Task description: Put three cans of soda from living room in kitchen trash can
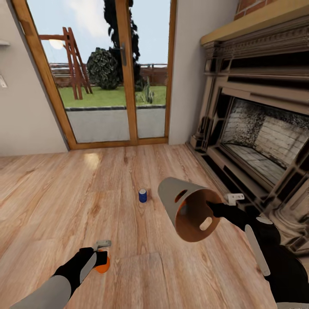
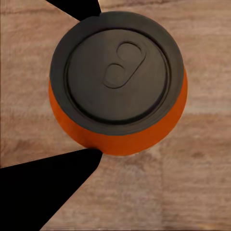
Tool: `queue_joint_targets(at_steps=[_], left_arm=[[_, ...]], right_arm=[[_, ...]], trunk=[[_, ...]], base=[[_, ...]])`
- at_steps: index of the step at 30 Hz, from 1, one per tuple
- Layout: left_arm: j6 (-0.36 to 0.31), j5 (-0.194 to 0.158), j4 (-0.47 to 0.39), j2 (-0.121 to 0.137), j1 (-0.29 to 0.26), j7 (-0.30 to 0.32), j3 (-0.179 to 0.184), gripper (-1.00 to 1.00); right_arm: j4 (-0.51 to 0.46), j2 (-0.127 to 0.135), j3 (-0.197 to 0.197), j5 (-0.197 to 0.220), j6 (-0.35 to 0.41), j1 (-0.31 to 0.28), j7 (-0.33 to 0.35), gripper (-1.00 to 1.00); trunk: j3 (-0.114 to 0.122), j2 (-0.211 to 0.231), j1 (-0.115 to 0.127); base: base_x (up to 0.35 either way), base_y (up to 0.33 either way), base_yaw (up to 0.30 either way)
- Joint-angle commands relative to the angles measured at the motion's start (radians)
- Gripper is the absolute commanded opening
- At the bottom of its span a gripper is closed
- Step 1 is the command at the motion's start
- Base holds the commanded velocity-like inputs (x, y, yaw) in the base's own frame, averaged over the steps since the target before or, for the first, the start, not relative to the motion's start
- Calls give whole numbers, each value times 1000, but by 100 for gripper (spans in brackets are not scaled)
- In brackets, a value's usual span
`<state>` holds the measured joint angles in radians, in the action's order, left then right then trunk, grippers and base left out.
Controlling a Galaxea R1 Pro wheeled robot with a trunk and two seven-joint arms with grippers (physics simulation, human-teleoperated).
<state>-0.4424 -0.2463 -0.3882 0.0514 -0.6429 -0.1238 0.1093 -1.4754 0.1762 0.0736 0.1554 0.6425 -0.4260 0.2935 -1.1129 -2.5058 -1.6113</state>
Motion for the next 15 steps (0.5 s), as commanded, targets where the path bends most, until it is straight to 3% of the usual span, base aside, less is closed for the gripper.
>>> queue_joint_targets(at_steps=[1,8,11,13,15], left_arm=[[-2,0,-15,1,0,1,0,-100],[-61,-1,-168,5,0,2,1,-100],[-116,-1,-248,6,0,3,1,-100],[-228,-2,-385,8,2,3,0,-100],[-306,-4,-473,9,5,3,-1,-100]], right_arm=[[-2,0,0,7,21,-1,0,-100],[-1,0,1,-151,204,-42,7,-100],[0,1,1,-178,292,-67,10,-100],[0,1,0,-189,393,-99,11,-100],[0,2,0,-192,405,-112,11,-100]], trunk=[[4,0,0],[31,2,4],[43,3,5],[51,3,6],[58,4,7]], base=[[0,0,0],[0,0,0],[0,0,0],[0,0,0],[0,0,0]])
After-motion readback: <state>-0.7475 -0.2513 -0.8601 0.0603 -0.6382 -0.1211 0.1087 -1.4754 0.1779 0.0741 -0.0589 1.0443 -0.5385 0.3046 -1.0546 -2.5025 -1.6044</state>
